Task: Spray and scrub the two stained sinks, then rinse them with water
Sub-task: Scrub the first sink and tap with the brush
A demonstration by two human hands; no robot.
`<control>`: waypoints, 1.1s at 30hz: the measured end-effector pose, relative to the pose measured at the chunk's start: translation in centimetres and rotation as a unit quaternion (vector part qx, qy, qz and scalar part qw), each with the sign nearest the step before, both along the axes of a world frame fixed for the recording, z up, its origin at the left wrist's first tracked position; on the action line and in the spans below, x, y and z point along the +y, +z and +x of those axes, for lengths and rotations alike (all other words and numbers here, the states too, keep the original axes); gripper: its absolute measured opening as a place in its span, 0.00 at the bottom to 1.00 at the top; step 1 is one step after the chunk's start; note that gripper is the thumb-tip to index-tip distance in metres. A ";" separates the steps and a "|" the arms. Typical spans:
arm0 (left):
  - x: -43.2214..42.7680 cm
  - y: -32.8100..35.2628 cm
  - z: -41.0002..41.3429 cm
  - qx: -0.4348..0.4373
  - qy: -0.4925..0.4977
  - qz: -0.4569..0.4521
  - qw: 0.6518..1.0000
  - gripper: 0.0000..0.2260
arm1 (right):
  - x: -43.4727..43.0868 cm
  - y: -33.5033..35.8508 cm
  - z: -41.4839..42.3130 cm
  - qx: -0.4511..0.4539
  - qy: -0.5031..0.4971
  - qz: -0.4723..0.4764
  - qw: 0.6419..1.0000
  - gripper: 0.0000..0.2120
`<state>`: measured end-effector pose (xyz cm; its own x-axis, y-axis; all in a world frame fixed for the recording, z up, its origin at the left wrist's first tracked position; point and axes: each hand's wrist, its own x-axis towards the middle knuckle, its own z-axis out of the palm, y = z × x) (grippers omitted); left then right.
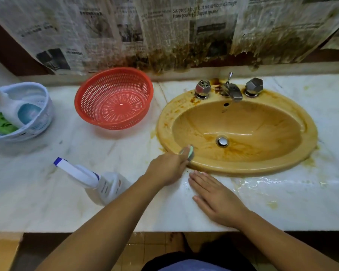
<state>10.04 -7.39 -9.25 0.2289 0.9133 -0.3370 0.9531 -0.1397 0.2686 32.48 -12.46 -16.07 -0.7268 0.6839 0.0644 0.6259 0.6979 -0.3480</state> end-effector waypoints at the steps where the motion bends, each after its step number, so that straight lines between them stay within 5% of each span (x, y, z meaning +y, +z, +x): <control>1: 0.9 -0.1 -1.1 0.002 0.033 0.002 0.999 0.25 | 0.0 0.4 -0.2 0.028 -0.022 -0.013 0.999 0.26; 5: 2.1 0.4 -2.3 0.010 0.135 0.012 0.991 0.26 | 1.2 3.1 -2.5 0.132 -0.111 -0.058 0.983 0.20; 9: 0.0 2.0 0.1 -0.147 0.195 -0.035 0.969 0.26 | 3.5 6.4 -6.9 0.224 -0.217 -0.184 0.932 0.18; 13: 0.1 3.0 0.2 -0.333 0.324 -0.109 0.879 0.23 | 4.9 7.8 -9.4 0.231 -0.253 -0.279 0.897 0.18; 19: -1.3 3.5 -0.8 -0.542 0.421 -0.223 0.692 0.13 | 7.1 8.3 -9.6 0.139 -0.259 -0.284 0.913 0.16; 28: -0.8 2.9 -0.5 -0.668 0.484 -0.198 0.530 0.03 | 8.9 9.2 -9.0 0.219 -0.302 -0.366 0.853 0.12; 33: -0.2 3.2 0.5 -0.689 0.494 -0.177 0.500 0.12 | 9.2 10.0 -8.6 0.195 -0.294 -0.380 0.855 0.12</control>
<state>10.51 -7.58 -6.09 -0.0364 0.7487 -0.6619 -0.6141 0.5057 0.6058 23.86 -3.25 -6.05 -0.2679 0.8759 -0.4012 0.5232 -0.2174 -0.8240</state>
